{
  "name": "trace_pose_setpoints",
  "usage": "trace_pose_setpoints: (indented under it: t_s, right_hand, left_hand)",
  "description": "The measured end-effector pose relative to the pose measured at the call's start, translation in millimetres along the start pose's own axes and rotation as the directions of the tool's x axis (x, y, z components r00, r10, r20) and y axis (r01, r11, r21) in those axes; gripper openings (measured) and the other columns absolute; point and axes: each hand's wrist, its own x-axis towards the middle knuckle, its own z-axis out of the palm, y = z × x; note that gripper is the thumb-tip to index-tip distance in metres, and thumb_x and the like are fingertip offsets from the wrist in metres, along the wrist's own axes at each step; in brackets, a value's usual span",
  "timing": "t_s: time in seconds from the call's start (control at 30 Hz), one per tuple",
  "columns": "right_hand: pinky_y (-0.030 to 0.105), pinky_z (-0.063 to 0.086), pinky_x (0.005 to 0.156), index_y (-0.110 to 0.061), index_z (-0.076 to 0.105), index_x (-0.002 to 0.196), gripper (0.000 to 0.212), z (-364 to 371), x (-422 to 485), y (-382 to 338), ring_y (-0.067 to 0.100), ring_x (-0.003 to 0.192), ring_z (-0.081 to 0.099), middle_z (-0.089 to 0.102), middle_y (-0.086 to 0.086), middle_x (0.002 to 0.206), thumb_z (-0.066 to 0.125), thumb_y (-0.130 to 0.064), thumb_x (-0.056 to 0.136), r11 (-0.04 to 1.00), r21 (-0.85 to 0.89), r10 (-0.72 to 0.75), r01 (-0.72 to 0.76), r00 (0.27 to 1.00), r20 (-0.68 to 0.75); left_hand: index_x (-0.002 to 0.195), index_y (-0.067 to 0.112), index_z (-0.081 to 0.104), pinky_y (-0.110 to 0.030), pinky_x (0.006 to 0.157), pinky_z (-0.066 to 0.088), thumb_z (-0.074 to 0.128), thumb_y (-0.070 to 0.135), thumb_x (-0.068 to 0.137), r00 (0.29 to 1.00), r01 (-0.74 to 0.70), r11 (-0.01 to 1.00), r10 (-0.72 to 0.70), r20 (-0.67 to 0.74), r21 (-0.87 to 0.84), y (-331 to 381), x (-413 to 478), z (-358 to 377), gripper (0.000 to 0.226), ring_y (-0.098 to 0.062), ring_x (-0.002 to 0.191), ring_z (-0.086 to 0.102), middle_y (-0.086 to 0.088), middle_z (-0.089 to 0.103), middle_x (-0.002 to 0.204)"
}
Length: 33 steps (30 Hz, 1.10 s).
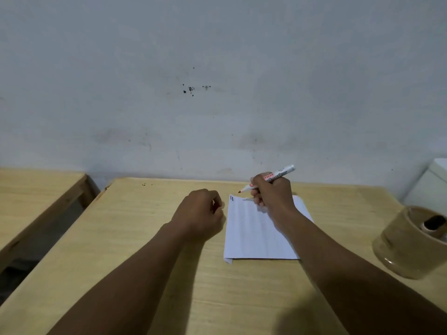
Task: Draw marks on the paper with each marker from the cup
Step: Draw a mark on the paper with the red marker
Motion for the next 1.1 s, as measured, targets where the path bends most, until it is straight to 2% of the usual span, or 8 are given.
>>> trace_pose_setpoints:
  t_s: [0.13, 0.23, 0.37, 0.5, 0.73, 0.93, 1.0, 1.1]
  right_hand:
    - [0.023, 0.034, 0.045, -0.007, 0.064, 0.074, 0.011, 5.4, 2.6, 14.9, 0.027, 0.053, 0.06, 0.061, 0.01, 0.063, 0.061, -0.01, 0.083, 1.0, -0.019, 0.007, -0.007, 1.0, 0.017]
    - [0.025, 0.041, 0.045, -0.005, 0.069, 0.073, 0.011, 5.7, 4.6, 22.4, 0.026, 0.053, 0.064, 0.066, 0.012, 0.064, 0.065, -0.009, 0.083, 0.997, -0.059, -0.038, 0.038, 0.999, 0.013]
    - [0.026, 0.052, 0.049, -0.007, 0.074, 0.082, 0.01, 7.5, 4.3, 29.0, 0.017, 0.054, 0.072, 0.075, 0.007, 0.066, 0.076, -0.016, 0.085, 0.961, -0.242, -0.137, 0.137, 0.99, 0.017]
    - [0.028, 0.054, 0.052, -0.009, 0.076, 0.082, 0.012, 7.0, 5.5, 34.3, 0.017, 0.056, 0.075, 0.076, 0.006, 0.066, 0.078, -0.021, 0.084, 0.937, -0.307, -0.169, 0.168, 0.985, 0.023]
    - [0.027, 0.054, 0.057, -0.011, 0.077, 0.084, 0.018, 8.8, 10.2, 40.7, 0.014, 0.06, 0.075, 0.077, 0.005, 0.07, 0.08, -0.029, 0.084, 0.906, -0.385, -0.184, 0.177, 0.983, 0.019]
    - [0.027, 0.057, 0.058, -0.007, 0.076, 0.086, 0.014, 9.0, 10.1, 37.5, 0.016, 0.058, 0.074, 0.078, 0.008, 0.074, 0.078, -0.021, 0.082, 0.914, -0.381, -0.143, 0.136, 0.99, 0.01]
    - [0.028, 0.056, 0.055, -0.006, 0.075, 0.085, 0.014, 9.8, 9.3, 33.6, 0.017, 0.056, 0.072, 0.078, 0.009, 0.072, 0.077, -0.02, 0.085, 0.939, -0.325, -0.125, 0.113, 0.992, -0.015]
    - [0.026, 0.044, 0.045, -0.003, 0.072, 0.08, 0.013, 7.6, 8.7, 22.1, 0.02, 0.049, 0.061, 0.07, 0.011, 0.067, 0.072, -0.015, 0.085, 0.995, -0.098, -0.014, 0.01, 0.999, -0.038]
  left_hand:
    - [0.098, 0.024, 0.067, -0.028, 0.064, 0.045, 0.059, 0.039, 0.085, 0.999, 0.008, 0.997, -0.011, -0.038, -0.082, -2.4, 0.0, 4.5, 0.021, -0.005, 0.07, 0.06, 0.009, 0.067, 0.074]
    - [0.115, 0.029, 0.061, -0.02, 0.067, 0.039, 0.066, 0.056, 0.084, 0.997, 0.023, 0.993, -0.031, -0.066, -0.112, -5.6, -0.7, 15.7, 0.042, 0.004, 0.081, 0.055, 0.008, 0.06, 0.096]
    - [0.125, 0.027, 0.06, -0.012, 0.068, 0.038, 0.077, 0.057, 0.075, 0.998, -0.001, 0.998, -0.003, -0.058, -0.062, -9.0, -2.1, 21.8, 0.061, 0.014, 0.078, 0.053, 0.01, 0.051, 0.111]
    - [0.129, 0.026, 0.059, -0.02, 0.075, 0.044, 0.076, 0.06, 0.074, 0.997, 0.001, 0.999, -0.005, -0.071, -0.054, -8.5, -2.6, 19.9, 0.067, 0.013, 0.076, 0.055, 0.012, 0.045, 0.116]
    - [0.131, 0.025, 0.059, -0.023, 0.078, 0.047, 0.075, 0.061, 0.074, 0.998, 0.012, 0.999, -0.014, -0.06, -0.03, -9.7, -0.2, 20.7, 0.069, -0.003, 0.087, 0.057, 0.008, 0.051, 0.122]
    - [0.127, 0.026, 0.06, -0.018, 0.072, 0.043, 0.077, 0.06, 0.073, 0.998, 0.028, 0.998, -0.031, -0.051, -0.062, -7.8, -0.3, 19.5, 0.065, 0.001, 0.08, 0.059, 0.011, 0.05, 0.116]
    - [0.12, 0.029, 0.062, -0.016, 0.07, 0.042, 0.077, 0.058, 0.073, 0.996, 0.052, 0.991, -0.059, -0.059, -0.123, -6.7, -1.6, 18.3, 0.057, 0.003, 0.081, 0.061, 0.013, 0.054, 0.111]
    - [0.105, 0.026, 0.068, -0.013, 0.068, 0.039, 0.076, 0.044, 0.08, 0.994, 0.077, 0.975, -0.093, -0.065, -0.206, -6.0, -2.6, 12.6, 0.032, 0.0, 0.083, 0.06, 0.013, 0.059, 0.098]
